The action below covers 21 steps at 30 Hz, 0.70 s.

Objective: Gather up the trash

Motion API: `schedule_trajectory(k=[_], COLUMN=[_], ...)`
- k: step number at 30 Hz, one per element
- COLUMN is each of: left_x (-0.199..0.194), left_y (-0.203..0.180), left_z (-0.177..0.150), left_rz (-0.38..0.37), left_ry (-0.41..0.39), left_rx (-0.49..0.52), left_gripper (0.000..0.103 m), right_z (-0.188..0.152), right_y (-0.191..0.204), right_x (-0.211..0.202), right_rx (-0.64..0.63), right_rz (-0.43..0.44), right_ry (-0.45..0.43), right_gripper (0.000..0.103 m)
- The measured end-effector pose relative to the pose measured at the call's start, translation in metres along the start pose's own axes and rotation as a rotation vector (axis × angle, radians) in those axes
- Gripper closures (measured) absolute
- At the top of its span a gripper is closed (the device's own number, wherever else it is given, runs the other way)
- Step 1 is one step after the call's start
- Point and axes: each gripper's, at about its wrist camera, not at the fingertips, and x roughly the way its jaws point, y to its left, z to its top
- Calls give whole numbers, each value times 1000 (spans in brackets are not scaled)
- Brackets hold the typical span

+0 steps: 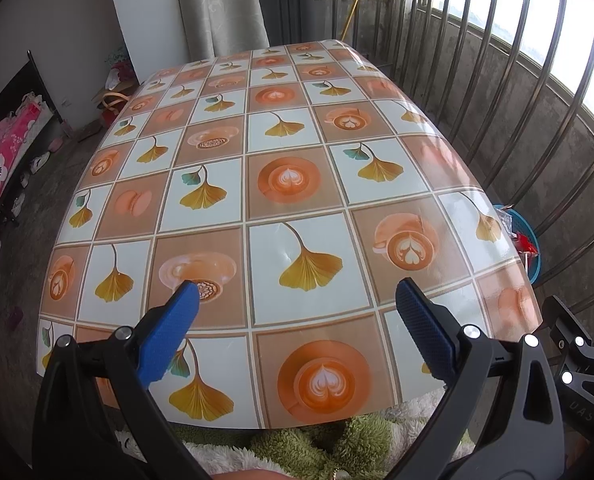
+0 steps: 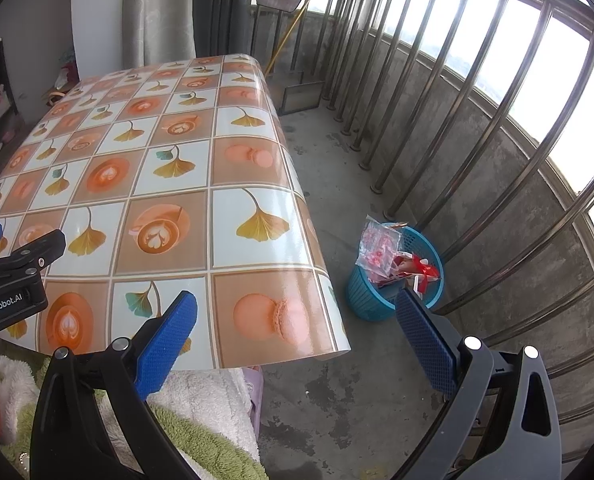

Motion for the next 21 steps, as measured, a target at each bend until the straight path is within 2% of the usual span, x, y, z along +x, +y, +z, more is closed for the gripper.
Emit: schedule_trajectory(k=[21], left_x=[0], left_y=[-2], left_z=[-3], left_rz=[1], left_ry=[3], left_rx=[5], left_gripper=[9], right_z=[0], right_y=[1], right_x=[-1], right_rx=[2], right_rz=[1], right_ry=[0], right_gripper=[6])
